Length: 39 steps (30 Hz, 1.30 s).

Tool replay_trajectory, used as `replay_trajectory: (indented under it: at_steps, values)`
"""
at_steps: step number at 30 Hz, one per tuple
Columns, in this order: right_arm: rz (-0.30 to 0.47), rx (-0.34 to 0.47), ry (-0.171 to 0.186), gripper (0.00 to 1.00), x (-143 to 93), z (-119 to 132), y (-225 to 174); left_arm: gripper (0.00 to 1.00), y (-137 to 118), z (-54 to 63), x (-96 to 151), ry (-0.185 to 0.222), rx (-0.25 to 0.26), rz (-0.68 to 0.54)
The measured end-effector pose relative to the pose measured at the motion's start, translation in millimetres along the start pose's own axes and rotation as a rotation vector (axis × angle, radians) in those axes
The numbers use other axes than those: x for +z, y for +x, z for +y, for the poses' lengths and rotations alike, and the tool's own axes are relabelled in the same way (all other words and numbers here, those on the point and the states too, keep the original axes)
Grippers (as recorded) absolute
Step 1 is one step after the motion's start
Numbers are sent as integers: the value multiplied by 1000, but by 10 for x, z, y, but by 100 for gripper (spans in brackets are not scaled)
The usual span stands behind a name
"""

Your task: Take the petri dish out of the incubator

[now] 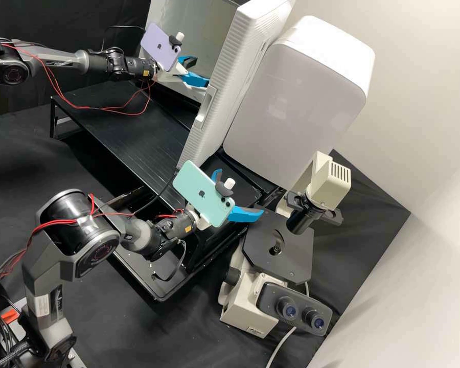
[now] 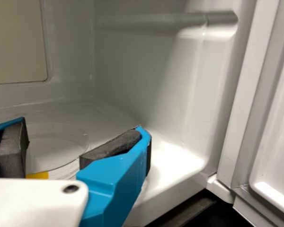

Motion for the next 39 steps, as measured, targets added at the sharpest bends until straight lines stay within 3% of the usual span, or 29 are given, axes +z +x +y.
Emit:
replay_trajectory:
  at_steps: [16, 25, 30, 39]
  values:
    - [0, 0, 0, 100, 0, 0, 0, 100, 0, 5, 10, -17, 2, 1]
    - [0, 0, 0, 100, 0, 0, 0, 100, -19, 158, 106, -12, -12, 43]
    - [0, 0, 0, 100, 0, 0, 0, 100, -30, 231, 154, 26, -1, 48]
    - [0, 0, 0, 100, 0, 0, 0, 100, -32, 236, 167, 84, 6, 58]
